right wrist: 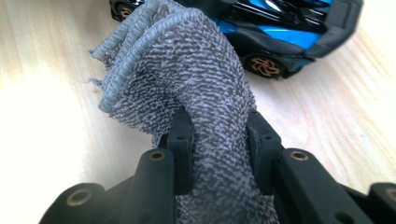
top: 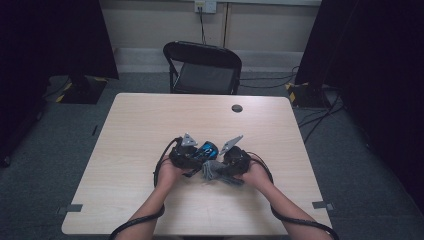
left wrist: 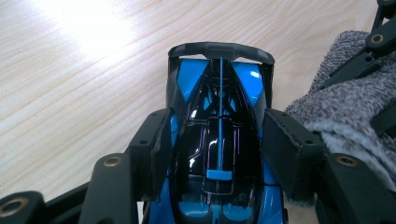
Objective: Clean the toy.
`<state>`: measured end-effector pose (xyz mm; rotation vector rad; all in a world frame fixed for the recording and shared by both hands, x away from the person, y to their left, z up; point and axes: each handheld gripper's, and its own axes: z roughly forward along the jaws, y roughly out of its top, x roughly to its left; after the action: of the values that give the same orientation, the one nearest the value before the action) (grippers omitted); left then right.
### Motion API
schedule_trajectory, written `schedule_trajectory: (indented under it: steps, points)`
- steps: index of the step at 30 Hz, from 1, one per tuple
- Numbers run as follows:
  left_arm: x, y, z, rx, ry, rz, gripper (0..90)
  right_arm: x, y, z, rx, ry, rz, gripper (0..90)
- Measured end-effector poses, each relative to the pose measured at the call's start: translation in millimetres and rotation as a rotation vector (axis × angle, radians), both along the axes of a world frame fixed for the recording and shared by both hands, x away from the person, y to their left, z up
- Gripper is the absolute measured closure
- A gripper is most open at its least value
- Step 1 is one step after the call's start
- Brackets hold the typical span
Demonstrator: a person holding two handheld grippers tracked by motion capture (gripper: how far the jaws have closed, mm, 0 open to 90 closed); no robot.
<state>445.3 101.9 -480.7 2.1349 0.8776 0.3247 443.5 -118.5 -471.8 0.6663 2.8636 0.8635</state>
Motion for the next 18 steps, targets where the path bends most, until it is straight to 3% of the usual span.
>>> schedule_trajectory:
  steps: [18]
  points:
    - [-0.4,-0.4,0.1,0.005,-0.002,0.001,43.3,12.2,-20.1,-1.3,0.009,0.002,-0.072,68.0]
